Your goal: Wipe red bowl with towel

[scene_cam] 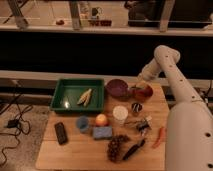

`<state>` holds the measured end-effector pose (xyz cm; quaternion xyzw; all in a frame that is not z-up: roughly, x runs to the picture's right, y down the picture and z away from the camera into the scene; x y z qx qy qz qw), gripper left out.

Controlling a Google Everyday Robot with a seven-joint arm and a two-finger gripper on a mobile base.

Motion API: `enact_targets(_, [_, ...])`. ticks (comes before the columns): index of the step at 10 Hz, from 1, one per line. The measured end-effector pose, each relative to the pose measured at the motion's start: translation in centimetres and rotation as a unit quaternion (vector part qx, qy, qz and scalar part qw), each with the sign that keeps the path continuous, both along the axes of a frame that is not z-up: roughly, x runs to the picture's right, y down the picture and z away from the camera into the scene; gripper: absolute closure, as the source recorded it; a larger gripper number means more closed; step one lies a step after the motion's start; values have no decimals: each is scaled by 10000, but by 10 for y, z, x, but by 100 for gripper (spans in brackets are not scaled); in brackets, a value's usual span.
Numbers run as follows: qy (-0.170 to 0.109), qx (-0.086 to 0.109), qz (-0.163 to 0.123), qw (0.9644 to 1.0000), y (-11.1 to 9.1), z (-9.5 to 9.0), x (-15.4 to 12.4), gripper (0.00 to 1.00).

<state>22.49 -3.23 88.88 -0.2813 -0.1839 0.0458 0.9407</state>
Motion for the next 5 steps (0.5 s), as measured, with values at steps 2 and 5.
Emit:
enact_targets(2, [207,-39,63,9998,2,8,26,80])
enact_targets(5, [431,-114,127,9989,11,14,53,80])
